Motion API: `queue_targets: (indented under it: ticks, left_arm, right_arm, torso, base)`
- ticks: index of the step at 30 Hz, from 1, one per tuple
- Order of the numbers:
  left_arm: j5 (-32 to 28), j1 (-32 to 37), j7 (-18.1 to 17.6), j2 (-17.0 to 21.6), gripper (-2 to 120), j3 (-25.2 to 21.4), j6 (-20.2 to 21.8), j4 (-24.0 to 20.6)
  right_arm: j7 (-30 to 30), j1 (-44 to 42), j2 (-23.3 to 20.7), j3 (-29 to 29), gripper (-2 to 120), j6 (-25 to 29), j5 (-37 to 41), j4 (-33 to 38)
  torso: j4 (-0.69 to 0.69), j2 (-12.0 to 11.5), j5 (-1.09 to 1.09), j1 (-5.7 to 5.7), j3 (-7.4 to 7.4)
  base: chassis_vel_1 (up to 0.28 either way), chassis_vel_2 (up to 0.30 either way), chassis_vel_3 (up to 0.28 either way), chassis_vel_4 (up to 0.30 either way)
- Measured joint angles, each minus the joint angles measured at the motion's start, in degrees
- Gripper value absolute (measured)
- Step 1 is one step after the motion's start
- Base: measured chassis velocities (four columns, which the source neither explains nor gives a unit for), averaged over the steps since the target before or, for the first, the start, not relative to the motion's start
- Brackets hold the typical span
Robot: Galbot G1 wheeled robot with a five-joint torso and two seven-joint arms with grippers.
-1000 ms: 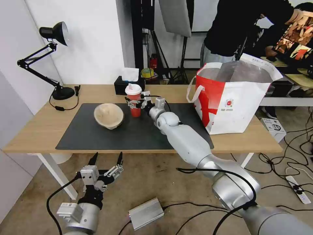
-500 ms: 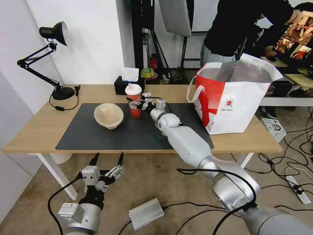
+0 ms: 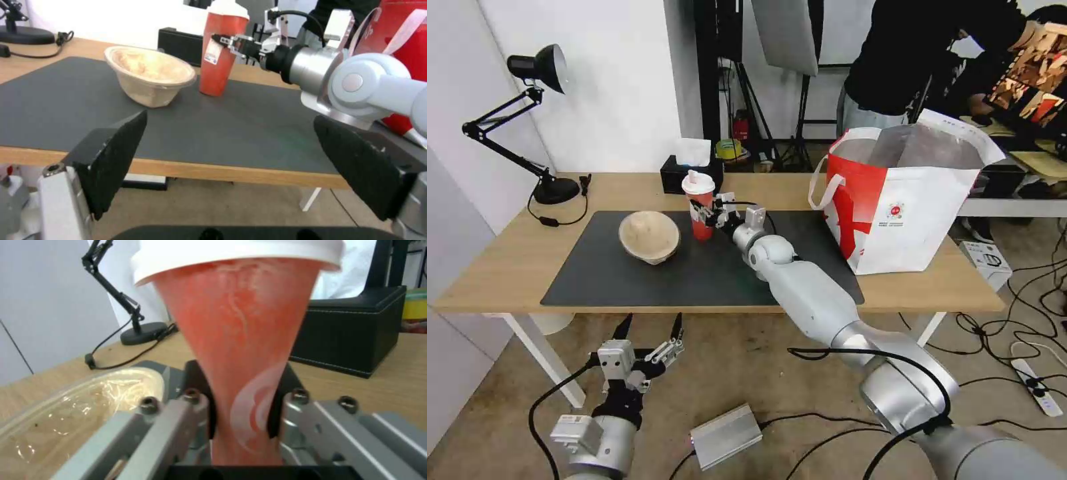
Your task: Pick up the trash from the table and place it into the takeout bag.
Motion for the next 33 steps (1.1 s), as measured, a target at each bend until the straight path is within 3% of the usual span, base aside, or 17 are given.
queue_targets:
  ticks: [6,33]
  left_arm:
    - [0.07,-0.18,0.0,-0.02,100,-0.08,-0.03,0.07]
    - [-0.67,1.98,-0.09,-0.4,100,-2.65,-0.35,-2.37]
  right_arm:
    - [0.3,-0.18,-0.02,-0.06,5,0.08,0.07,0.69]
    - [4.1,-2.02,-0.42,0.91,5,-0.48,0.1,11.8]
  torso:
    - [0.0,0.0,0.0,0.0,0.0]
    - [0.0,0.0,0.0,0.0,-0.01]
  base:
    - [0.0,0.0,0.0,0.0]
    - [0.0,0.0,0.0,0.0]
